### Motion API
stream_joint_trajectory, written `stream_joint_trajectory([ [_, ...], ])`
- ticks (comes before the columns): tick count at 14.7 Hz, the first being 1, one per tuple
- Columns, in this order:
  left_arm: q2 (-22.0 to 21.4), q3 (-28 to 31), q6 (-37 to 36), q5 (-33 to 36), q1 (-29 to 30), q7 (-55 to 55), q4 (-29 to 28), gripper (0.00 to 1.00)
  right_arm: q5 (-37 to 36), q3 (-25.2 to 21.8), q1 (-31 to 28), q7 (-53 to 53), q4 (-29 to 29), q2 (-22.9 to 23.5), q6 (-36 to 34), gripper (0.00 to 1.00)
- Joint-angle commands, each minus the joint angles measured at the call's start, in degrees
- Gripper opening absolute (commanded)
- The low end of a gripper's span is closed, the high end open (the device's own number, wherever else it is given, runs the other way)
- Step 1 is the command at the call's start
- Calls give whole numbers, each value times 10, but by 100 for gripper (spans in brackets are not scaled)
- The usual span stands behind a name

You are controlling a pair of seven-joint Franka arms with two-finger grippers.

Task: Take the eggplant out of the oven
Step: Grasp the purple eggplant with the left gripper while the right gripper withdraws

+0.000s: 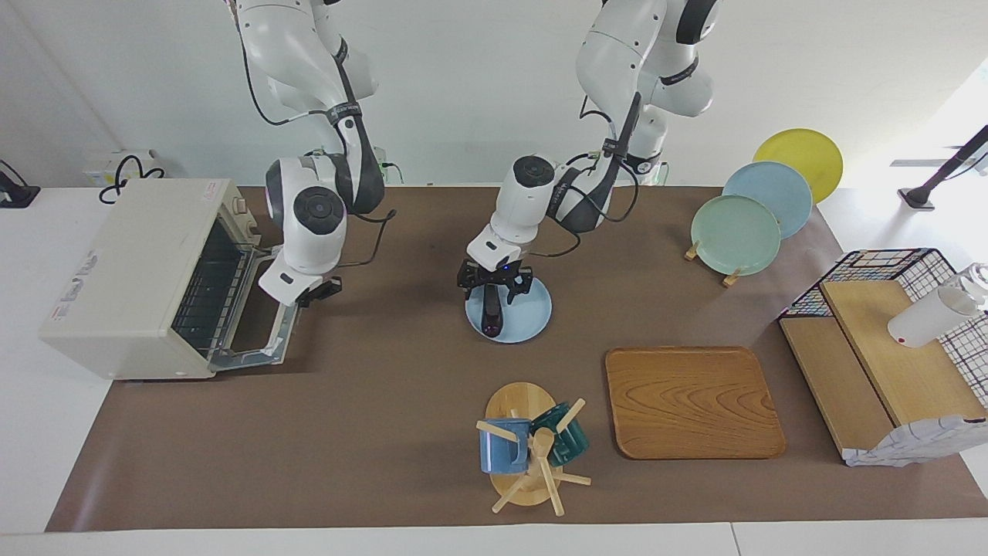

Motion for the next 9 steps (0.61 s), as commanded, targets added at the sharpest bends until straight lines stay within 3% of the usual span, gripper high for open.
stream_joint_trajectory([
  [1,9,6,13,-6,-3,12,5,91,-25,-8,-33,-41,34,-5,-17,3],
  [7,9,6,6,-3,0,21,10,64,-25,-8,-85,-94,64,-26,-64,4],
  [9,9,7,5,-3,0,22,10,50,-25,-8,-96,-103,64,-33,-82,6],
])
